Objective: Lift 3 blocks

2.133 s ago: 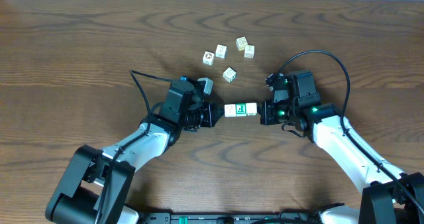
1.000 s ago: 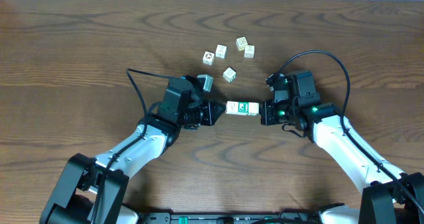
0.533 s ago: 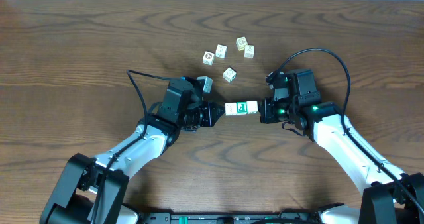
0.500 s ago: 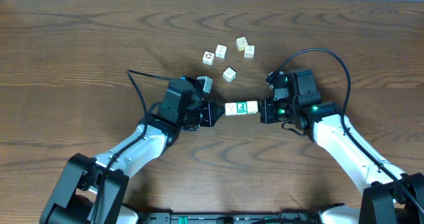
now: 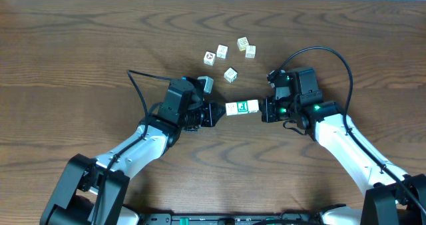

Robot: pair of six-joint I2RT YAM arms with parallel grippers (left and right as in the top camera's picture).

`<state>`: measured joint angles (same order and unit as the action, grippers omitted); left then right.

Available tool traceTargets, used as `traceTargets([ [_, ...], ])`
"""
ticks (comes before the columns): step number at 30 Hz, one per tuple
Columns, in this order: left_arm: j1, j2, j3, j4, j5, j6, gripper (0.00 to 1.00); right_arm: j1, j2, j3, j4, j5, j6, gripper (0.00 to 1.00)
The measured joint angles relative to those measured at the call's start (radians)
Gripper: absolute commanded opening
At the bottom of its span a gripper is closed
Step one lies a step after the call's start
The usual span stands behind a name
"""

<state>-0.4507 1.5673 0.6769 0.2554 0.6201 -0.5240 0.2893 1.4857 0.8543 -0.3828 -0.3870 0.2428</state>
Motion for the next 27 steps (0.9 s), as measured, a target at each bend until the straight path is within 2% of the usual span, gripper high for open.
traceTargets([
  [27,0.0,0.0,0.0,0.011,-0.002,0.0,0.07,0.0,0.0,0.001,-0.002,0.003,-0.002,0.01],
])
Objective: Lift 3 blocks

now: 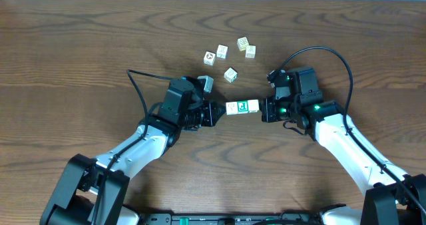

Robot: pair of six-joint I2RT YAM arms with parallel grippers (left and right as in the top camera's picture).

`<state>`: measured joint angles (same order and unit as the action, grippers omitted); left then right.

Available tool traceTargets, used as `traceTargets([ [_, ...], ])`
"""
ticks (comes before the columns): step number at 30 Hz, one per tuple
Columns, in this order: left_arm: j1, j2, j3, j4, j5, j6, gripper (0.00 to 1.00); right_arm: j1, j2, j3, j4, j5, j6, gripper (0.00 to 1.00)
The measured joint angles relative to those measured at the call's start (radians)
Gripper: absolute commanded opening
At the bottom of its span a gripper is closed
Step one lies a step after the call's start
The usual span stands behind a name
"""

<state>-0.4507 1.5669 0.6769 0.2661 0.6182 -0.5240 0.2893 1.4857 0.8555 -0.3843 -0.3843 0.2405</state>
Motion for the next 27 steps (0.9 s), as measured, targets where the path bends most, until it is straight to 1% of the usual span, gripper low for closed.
traceTargets([
  [27,0.0,0.0,0.026,-0.001,-0.015,0.0,0.07,-0.006,0.0,0.035,-0.035,0.006,-0.011,0.01],
])
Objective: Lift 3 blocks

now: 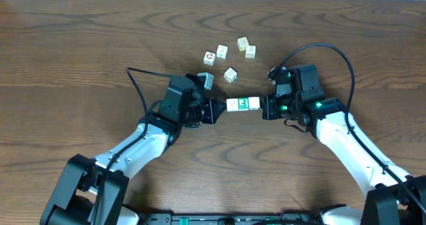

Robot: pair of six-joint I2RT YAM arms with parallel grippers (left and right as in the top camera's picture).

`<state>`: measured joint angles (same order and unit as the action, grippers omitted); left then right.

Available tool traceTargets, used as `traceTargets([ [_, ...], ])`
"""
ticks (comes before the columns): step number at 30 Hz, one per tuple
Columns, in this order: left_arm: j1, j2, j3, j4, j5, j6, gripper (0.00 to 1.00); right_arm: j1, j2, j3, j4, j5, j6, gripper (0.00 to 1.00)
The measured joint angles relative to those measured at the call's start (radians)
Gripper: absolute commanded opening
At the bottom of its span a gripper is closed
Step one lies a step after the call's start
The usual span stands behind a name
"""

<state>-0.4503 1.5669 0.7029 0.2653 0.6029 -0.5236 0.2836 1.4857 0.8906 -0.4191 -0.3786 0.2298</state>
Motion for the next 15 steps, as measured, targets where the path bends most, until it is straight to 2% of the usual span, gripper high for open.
traceTargets([
  [15,0.001,0.0,0.001,0.0,0.0,0.0,0.07,0.0,0.0,0.0,0.0,0.002,0.0,0.01],
])
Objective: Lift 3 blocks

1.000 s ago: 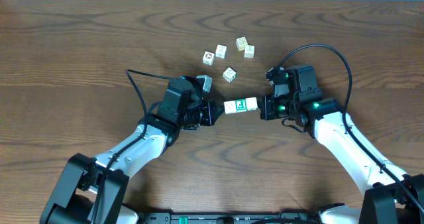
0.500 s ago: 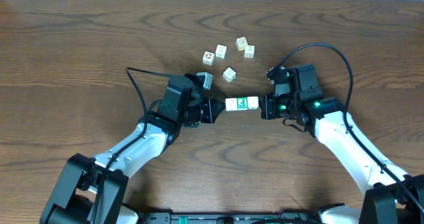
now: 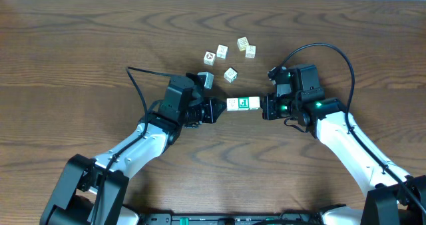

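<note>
A short row of pale blocks (image 3: 242, 104), one with a green picture, lies end to end between my two grippers near the table's middle. My left gripper (image 3: 219, 110) tapers to a shut tip at the row's left end. At the row's right end, my right gripper (image 3: 263, 107) presses in, looking shut. How many blocks are in the row is hard to tell from overhead. I also cannot tell whether the row is off the wood.
Several loose picture blocks lie behind the row: one (image 3: 230, 74) nearest, others (image 3: 210, 57), (image 3: 221, 50), (image 3: 243, 43), (image 3: 250, 50). Black cables loop off both arms (image 3: 136, 78), (image 3: 319, 50). The wooden table (image 3: 80, 45) stretches to either side.
At the oldest moment the row of blocks was squeezed between both grippers a little nearer the front edge. At 1.4 s ago it was unchanged. By 0.5 s ago the row and both gripper tips sat slightly higher in the overhead image, and they remain there now.
</note>
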Robot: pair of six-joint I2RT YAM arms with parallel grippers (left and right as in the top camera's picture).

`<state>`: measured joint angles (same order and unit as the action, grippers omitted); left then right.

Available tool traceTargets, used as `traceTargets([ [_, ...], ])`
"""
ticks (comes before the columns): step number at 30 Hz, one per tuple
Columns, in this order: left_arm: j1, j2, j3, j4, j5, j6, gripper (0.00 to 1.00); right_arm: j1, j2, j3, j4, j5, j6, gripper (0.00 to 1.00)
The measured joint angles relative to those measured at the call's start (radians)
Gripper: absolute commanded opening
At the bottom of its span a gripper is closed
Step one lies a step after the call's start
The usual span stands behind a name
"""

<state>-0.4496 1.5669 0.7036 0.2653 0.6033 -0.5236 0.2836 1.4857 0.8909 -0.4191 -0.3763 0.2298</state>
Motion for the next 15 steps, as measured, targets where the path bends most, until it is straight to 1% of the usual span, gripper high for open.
traceTargets([
  [15,0.001,0.0,0.0,0.0,0.0,0.0,0.07,0.0,0.0,0.021,-0.008,0.0,-0.001,0.01],
])
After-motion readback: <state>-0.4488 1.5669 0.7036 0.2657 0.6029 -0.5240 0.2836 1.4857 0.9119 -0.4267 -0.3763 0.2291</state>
